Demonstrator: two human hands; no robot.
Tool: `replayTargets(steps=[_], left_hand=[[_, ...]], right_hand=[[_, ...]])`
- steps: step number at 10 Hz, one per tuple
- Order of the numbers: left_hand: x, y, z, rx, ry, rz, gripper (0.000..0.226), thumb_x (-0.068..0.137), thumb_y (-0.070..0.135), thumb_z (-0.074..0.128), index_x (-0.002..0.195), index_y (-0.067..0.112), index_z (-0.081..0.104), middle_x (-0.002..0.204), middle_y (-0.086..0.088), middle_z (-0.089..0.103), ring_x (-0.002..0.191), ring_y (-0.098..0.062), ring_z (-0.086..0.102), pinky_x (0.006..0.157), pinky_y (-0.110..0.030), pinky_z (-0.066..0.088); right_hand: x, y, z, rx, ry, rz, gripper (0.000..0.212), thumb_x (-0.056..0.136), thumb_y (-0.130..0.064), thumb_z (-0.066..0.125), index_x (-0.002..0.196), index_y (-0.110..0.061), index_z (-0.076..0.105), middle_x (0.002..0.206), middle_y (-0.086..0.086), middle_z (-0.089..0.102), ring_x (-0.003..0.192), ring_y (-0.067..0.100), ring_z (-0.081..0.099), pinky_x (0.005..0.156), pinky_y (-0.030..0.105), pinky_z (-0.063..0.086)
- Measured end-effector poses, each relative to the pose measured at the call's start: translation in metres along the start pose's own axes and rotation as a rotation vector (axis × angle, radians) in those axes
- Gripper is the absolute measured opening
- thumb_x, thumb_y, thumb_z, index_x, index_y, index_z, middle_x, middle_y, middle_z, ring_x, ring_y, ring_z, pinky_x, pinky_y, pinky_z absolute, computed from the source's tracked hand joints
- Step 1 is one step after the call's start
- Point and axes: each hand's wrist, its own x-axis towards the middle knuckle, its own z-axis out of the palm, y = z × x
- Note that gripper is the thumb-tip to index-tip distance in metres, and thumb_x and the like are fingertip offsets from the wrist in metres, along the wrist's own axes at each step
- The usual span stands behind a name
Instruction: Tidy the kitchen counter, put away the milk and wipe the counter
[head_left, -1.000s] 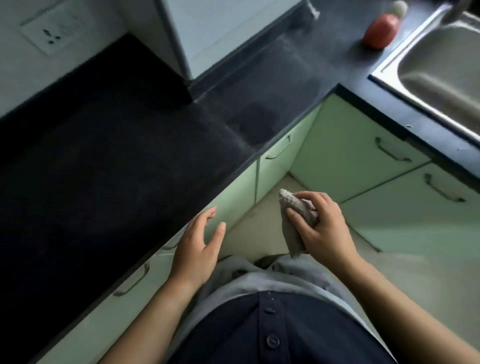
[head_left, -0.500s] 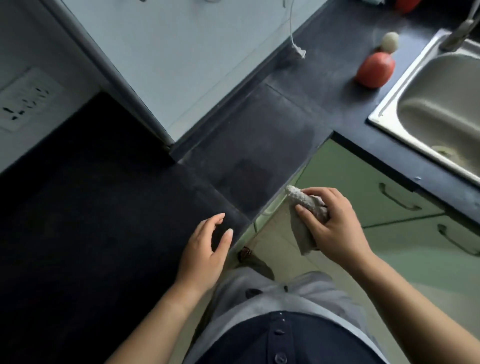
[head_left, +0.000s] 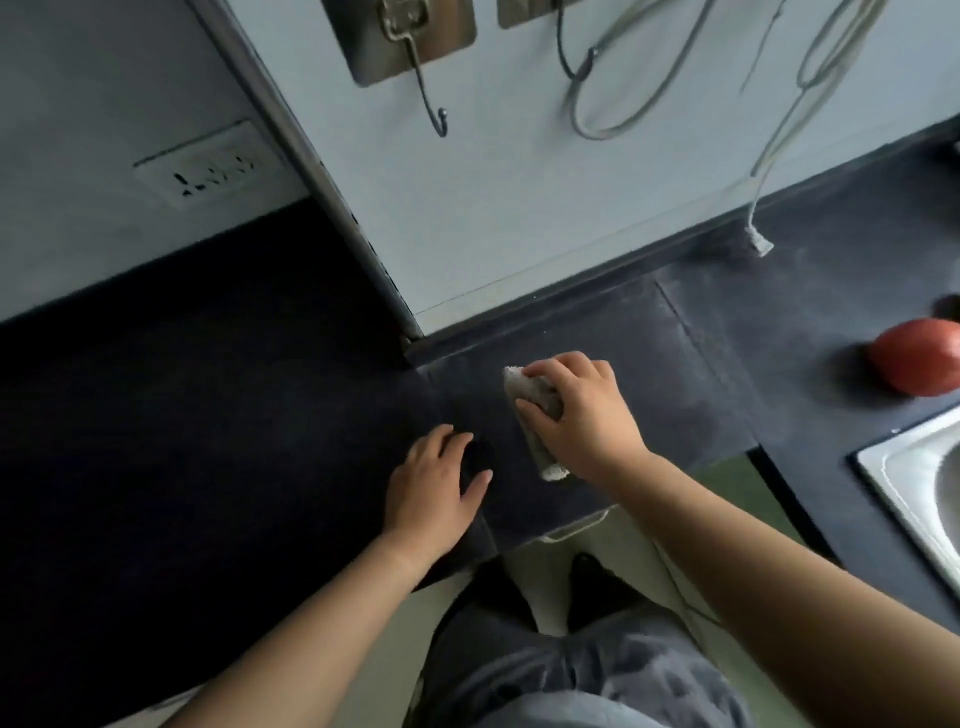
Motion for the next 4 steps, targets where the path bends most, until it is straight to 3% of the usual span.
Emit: replayTargets(steps=[2,4], left_hand=[[-0.005,0.006,0.025,0.081,0.008,-0.155,0.065,0.09,0.052,0.042,0.146,0.027,0.019,0.156,-0.003,0.013,0.141,-0.023,0.017,0.103,-0.041,0.038],[-0.019,0.011,0.027,0.126,0.059,-0.181,0.06,0.091,0.051,0.038,0.145,0.028,0.022,0.154,-0.001,0.021,0.14,-0.021,0.02,0.111,-0.049,0.024]], right_hand=[[0.027,0.009,0.026,-0.13,-0.154,-0.032,0.036,0.089,-0.041,0.054,0.12,-0.023,0.052,0.123,0.001,0.047,0.114,0.026,0.036,0.075,0.038,0.047],[0.021,0.011,0.03,-0.347,-0.241,-0.072,0.053,0.086,-0.052,0.052,0.132,-0.028,0.04,0.137,0.003,0.036,0.124,0.028,0.034,0.091,0.045,0.038]])
